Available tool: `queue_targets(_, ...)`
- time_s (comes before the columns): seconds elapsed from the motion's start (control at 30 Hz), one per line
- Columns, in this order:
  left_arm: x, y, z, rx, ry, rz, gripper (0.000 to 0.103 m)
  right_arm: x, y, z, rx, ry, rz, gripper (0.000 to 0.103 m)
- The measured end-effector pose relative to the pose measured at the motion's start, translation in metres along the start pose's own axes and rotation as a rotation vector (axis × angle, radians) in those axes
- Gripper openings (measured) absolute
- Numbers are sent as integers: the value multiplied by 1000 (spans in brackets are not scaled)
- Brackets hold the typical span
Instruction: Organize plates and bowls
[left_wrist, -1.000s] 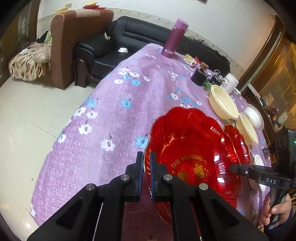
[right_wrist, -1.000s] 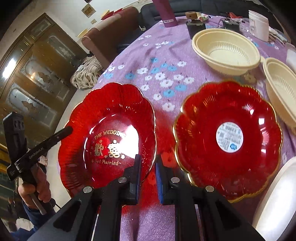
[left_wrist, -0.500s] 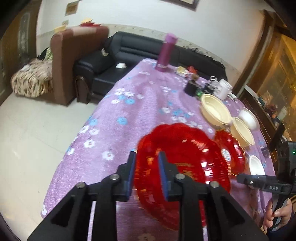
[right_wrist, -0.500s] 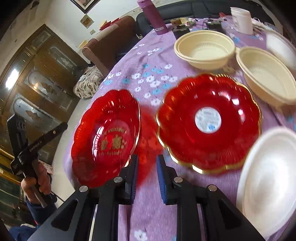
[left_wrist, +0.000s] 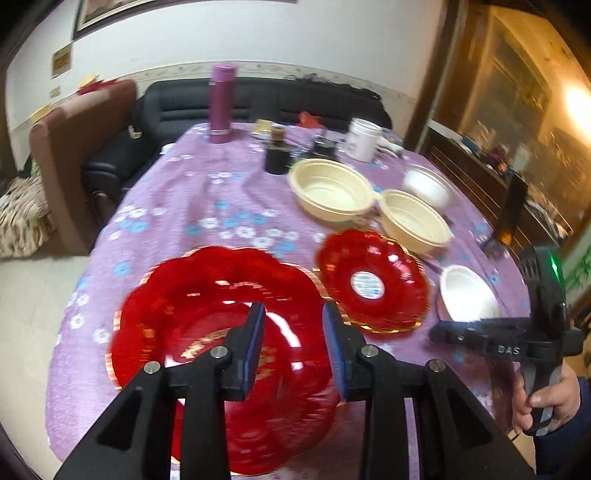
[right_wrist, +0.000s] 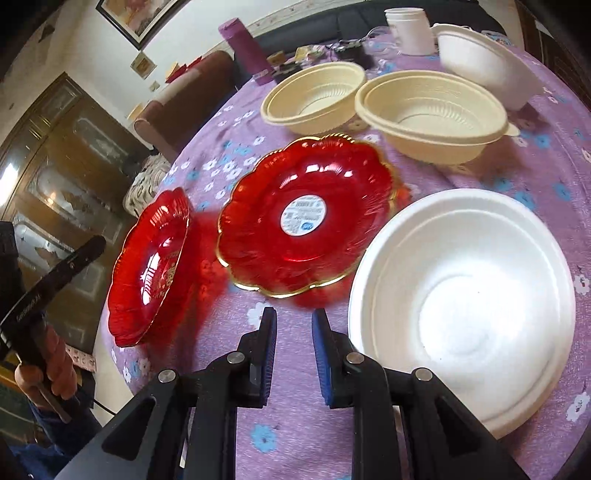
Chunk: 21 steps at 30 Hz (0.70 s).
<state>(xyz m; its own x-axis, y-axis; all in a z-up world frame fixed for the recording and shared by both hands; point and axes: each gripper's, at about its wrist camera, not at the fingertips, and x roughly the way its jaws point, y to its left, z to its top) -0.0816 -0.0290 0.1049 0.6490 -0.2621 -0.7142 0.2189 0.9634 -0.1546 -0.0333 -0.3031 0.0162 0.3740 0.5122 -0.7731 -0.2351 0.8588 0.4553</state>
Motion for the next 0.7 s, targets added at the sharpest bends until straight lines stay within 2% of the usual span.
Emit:
queue_targets(0.13, 8, -26, 2, 49, 14, -21, 31, -3, -5, 1, -13, -14, -26, 19)
queue_targets(0.27, 16, -46, 5, 96, 23, -22, 33, -11, -18, 4, 1, -56, -113, 19)
queue_targets(0.37, 27, -56, 7, 115, 31, -9, 33, -17, -28, 4, 41, -73, -107, 19)
queue_targets(0.57, 46, -75, 18, 197, 4, 114, 35, -21, -22, 2, 18, -111, -145, 21)
queue_targets(0.7, 56, -74, 22, 194, 15, 139, 36, -16, -6, 1, -61, -130, -247, 23)
